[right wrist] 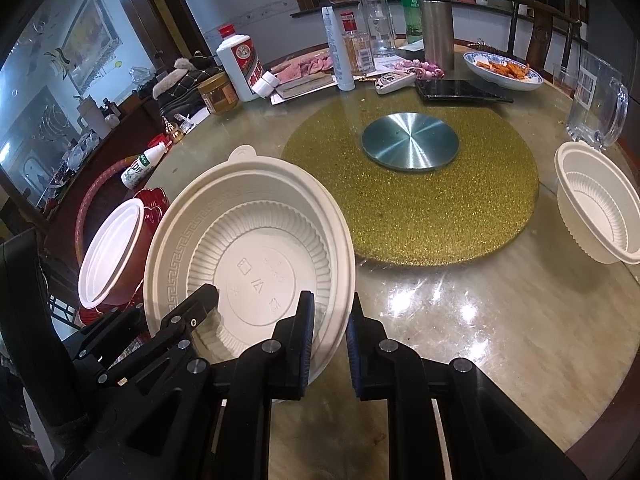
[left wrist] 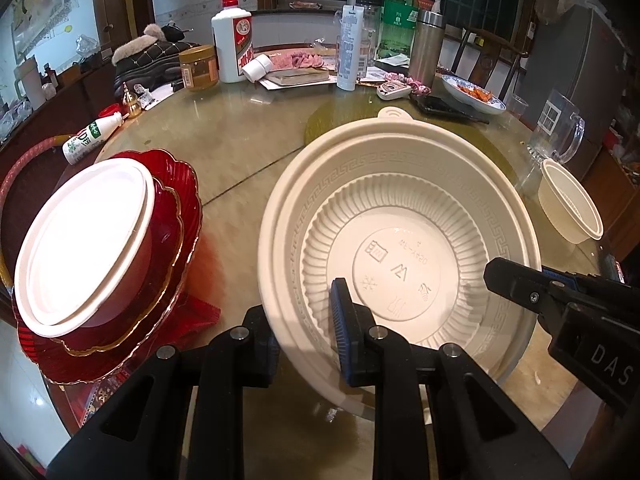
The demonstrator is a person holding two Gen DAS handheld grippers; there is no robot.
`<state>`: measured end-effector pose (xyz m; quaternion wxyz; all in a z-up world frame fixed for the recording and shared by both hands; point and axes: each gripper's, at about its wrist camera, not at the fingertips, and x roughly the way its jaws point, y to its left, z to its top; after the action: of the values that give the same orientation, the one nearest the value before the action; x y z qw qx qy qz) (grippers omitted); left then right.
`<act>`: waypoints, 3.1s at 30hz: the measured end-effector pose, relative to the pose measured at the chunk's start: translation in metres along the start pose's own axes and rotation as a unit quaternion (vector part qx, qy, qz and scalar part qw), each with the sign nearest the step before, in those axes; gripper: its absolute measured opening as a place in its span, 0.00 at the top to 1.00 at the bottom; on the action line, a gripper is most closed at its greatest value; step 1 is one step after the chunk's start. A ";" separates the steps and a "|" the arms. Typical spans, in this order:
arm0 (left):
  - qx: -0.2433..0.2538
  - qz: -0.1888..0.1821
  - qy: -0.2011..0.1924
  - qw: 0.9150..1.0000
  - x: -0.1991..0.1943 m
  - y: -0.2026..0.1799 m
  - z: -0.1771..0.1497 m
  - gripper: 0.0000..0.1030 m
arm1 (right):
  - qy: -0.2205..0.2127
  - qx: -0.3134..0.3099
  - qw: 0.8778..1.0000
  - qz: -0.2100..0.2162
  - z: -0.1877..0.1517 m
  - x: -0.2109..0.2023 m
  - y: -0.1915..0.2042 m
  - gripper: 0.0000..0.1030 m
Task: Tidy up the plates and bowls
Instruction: 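Hold the beige bowl beside the red plate stack with both grippers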
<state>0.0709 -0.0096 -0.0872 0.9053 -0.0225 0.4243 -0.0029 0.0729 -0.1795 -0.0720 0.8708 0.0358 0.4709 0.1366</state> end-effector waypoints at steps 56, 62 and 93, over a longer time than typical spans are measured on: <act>-0.011 -0.002 -0.033 0.999 -0.024 0.006 -0.001 0.80 | -0.041 -0.034 0.998 -0.023 0.001 -0.028 0.018 0.85; -0.010 0.001 -0.038 0.999 -0.028 0.005 0.000 0.80 | -0.045 -0.037 0.998 -0.022 0.002 -0.032 0.018 0.85; -0.019 0.012 -0.062 0.998 -0.043 0.017 0.009 0.80 | -0.066 -0.061 0.996 -0.027 0.009 -0.045 0.038 0.85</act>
<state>0.0501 0.0091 -0.0495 0.9292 -0.0348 0.3674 0.0171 0.0492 -0.1541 -0.0237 0.9037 -0.0213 0.4044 0.1391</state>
